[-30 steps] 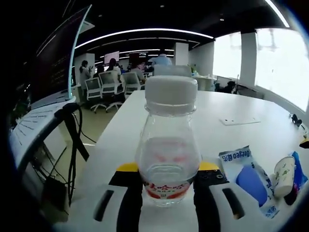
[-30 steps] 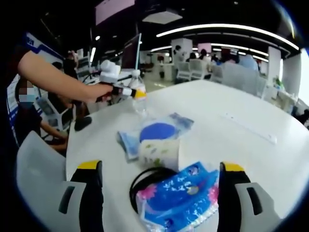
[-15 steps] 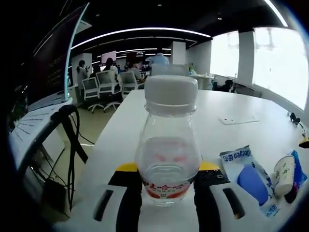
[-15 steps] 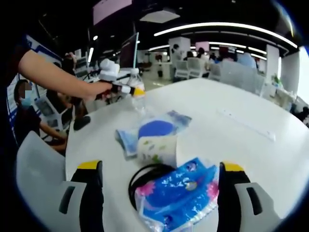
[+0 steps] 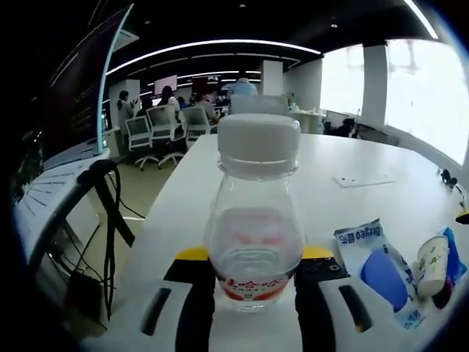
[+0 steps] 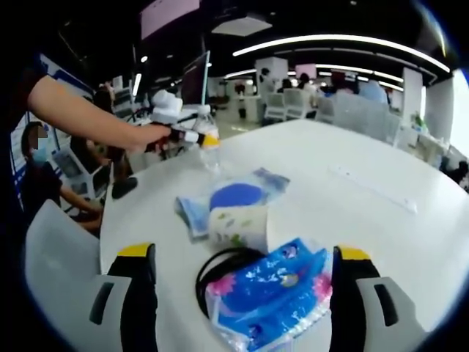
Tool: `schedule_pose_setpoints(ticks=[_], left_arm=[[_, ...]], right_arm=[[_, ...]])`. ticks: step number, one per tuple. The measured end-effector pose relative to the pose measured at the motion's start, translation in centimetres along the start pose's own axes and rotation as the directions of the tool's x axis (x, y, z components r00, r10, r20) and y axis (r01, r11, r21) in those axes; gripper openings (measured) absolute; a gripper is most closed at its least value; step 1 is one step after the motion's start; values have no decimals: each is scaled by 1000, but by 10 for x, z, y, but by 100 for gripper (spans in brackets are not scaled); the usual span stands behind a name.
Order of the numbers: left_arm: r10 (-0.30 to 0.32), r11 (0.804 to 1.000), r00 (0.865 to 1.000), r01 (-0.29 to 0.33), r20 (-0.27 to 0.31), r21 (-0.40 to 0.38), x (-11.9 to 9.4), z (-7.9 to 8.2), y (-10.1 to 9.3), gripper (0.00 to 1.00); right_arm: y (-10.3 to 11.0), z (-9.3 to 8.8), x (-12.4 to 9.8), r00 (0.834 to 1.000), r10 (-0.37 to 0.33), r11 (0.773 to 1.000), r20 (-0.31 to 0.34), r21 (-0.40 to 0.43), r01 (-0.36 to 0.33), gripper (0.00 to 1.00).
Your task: Arrange the tabletop items into an orderly group along one side of the table until the central work area is clear of visible clutter.
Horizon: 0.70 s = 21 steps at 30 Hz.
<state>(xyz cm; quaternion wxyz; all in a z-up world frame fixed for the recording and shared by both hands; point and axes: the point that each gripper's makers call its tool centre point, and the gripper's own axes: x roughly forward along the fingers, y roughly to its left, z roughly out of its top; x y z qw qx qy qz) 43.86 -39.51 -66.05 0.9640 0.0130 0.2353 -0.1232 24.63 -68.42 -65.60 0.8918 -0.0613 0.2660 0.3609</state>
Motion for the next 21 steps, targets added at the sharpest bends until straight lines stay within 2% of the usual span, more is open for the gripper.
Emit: schedule_pose_setpoints(ticks=[6,8,11,21], left_arm=[[-6,1000,1000,6,-1,7,1,1,2,42],[-2,999,1000,2,15,38,0,5,2,45],[1,1000,999,-1,36,15,-1,12,3,51],[11,1000,1000,-11,20,14,-8,10,1,60]], right_arm=[[2,-1,1,1000,1,1000,-1,4,-1,98],[3,-1,1,1000,4,1000,0,6,-4,98],[4,-2,1,1000,5,1000,0,11,-5,98],[6,4,-1,1000,10,1000,19,14,-10,98]])
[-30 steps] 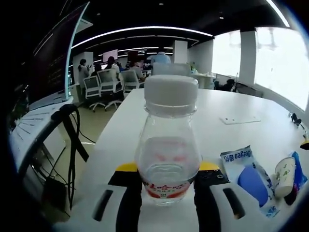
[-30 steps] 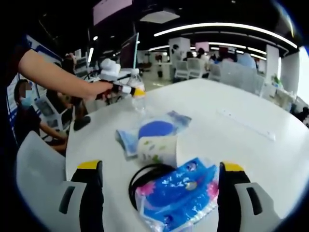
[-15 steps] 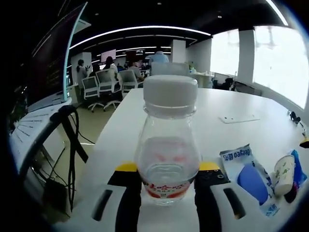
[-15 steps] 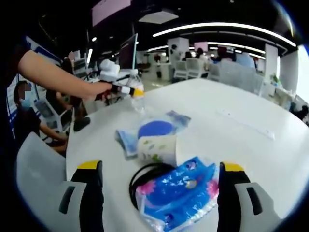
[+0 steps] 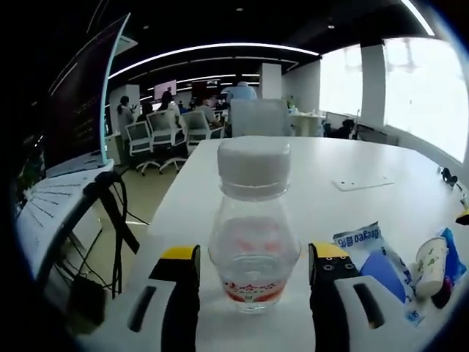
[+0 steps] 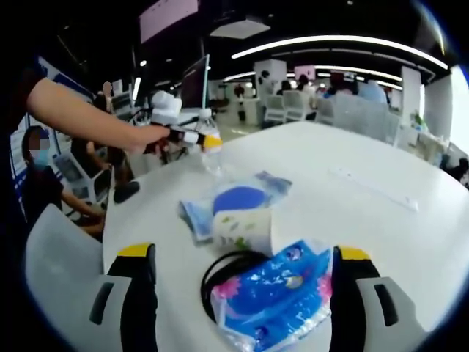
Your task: Arrange the tabletop items into an orderly group along one side of the table until the central work area is clear of visible clutter.
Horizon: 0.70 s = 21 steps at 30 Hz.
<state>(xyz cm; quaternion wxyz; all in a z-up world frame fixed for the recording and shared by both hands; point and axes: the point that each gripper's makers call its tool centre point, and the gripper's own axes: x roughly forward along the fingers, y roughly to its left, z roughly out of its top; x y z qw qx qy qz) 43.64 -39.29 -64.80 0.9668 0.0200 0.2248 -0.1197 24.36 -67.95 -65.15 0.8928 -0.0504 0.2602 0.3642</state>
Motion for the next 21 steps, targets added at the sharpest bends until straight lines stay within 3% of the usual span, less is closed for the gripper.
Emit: schedule_pose_setpoints(ticks=[6,11,21], left_arm=[[11,1000,1000,-11,-13,-10,-7,2,1,63],[9,1000,999,-10,-36,-28,-11,-2,-1,77],[-9,1000,998,8,-61,-27,-25,-4,-11,86]], right_arm=[[0,5,-3,1000,3,1000,13,-4,-3,98],[0,12,-5,1000,3,1000,31,-7,-3,98],[4,21,-10,999,10,1000,51,-26,-9,98]])
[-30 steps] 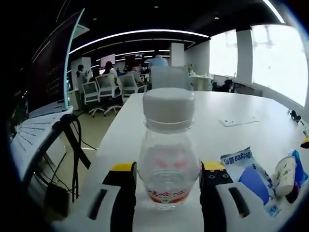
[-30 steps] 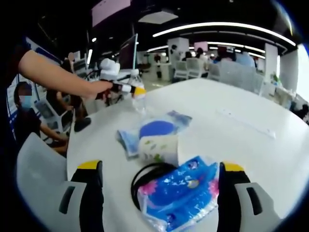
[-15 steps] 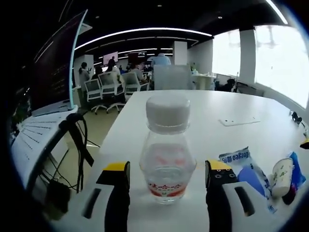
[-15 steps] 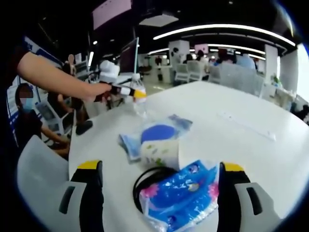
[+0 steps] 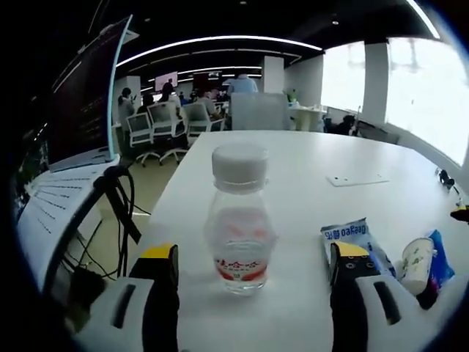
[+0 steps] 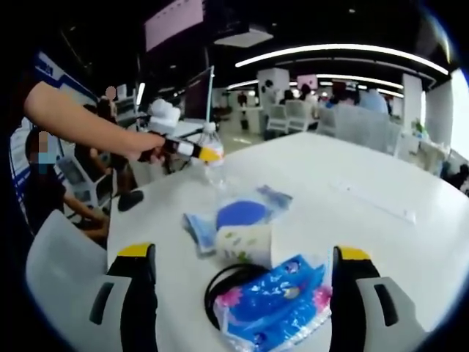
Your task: Arrange the tabletop items into an orderly group along one side of the table until the central work area is clear of visible clutter.
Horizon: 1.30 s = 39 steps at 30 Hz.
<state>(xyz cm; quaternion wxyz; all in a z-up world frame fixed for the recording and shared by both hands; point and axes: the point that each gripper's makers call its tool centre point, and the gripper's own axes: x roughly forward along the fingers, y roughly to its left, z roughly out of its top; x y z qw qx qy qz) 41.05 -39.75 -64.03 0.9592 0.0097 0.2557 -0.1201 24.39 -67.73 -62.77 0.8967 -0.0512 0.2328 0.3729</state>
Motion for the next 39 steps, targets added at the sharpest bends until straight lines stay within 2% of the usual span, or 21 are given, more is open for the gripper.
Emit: schedule_pose_setpoints(ticks=[14,24,32,39], left_arm=[[-19,1000,1000,19,-13,2,-22,-2,-13,99],[-49,997,999,49,8,54,-46,9,-33,99],[-63,994,998,63,-4,94,-48,1,-41,99],[-89,988,996,87,4,129,-60,-1,-64,96]], right_arm=[[7,9,-8,1000,21,999,15,-26,-20,99],[8,13,-14,1000,10,998,23,-67,-8,98],[6,15,-24,999,1,998,43,-64,1,98],[2,15,-33,999,-17,998,46,-57,19,95]])
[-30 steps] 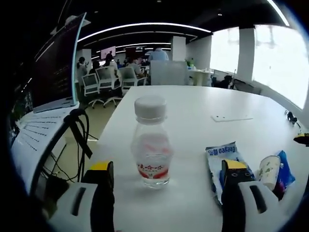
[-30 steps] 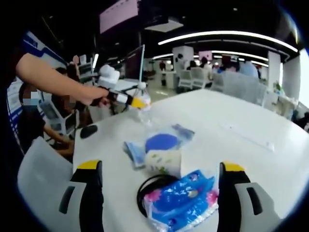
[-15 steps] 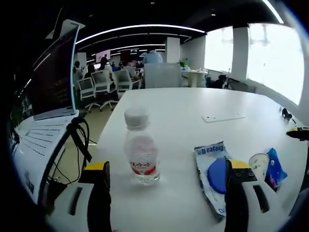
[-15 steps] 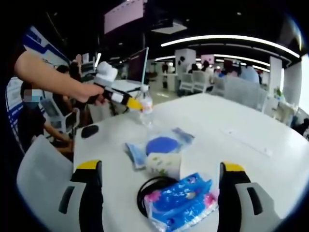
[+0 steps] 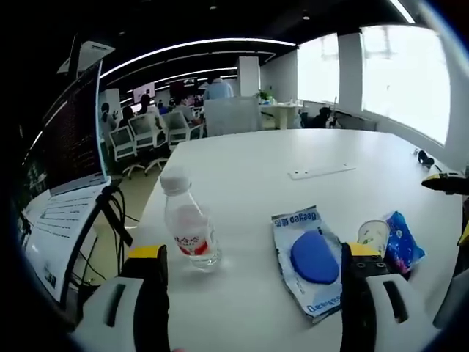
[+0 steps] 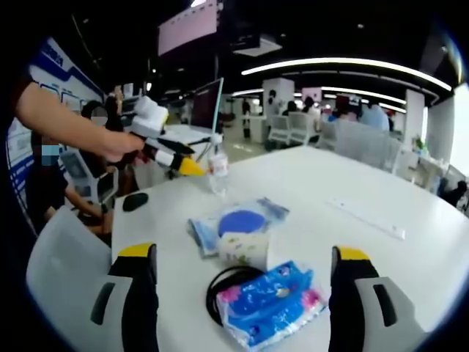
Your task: Arrange the tabletop items into an orderly group along one side of the table until the central work area is clear of visible clutter.
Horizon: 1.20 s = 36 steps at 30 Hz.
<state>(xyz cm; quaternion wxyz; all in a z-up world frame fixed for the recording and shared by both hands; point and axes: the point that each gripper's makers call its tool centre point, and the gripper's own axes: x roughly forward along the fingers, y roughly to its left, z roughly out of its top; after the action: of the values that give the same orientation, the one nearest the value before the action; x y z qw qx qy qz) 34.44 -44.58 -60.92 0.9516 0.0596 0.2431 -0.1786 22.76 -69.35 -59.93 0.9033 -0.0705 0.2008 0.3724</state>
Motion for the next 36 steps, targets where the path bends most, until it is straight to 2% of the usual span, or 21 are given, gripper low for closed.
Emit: schedule_pose_setpoints(ticks=[10,13,16,21,29,36], left_arm=[[-28,999,1000,28,5,38,-12,0,-21,94],[-45,998,999,45,4,51,-16,1,-29,94],[-60,994,998,60,-7,95,-18,1,-35,93],[-103,981,994,107,-34,163,-21,-2,-53,93],[-148,964,987,158,-65,212,-22,-7,-75,92],[-177,951,981,193,-84,240,-18,-7,-89,92]], right_arm=[[-8,-2,-15,1000,-26,999,17,26,25,90],[-10,-3,-17,999,-27,998,26,65,25,87],[-9,-6,-19,999,-22,996,24,83,20,84],[-1,-7,-21,1000,8,996,25,84,-10,76],[6,-10,-22,1000,23,996,21,83,-25,73],[3,-11,-26,1000,17,996,22,89,-19,73]])
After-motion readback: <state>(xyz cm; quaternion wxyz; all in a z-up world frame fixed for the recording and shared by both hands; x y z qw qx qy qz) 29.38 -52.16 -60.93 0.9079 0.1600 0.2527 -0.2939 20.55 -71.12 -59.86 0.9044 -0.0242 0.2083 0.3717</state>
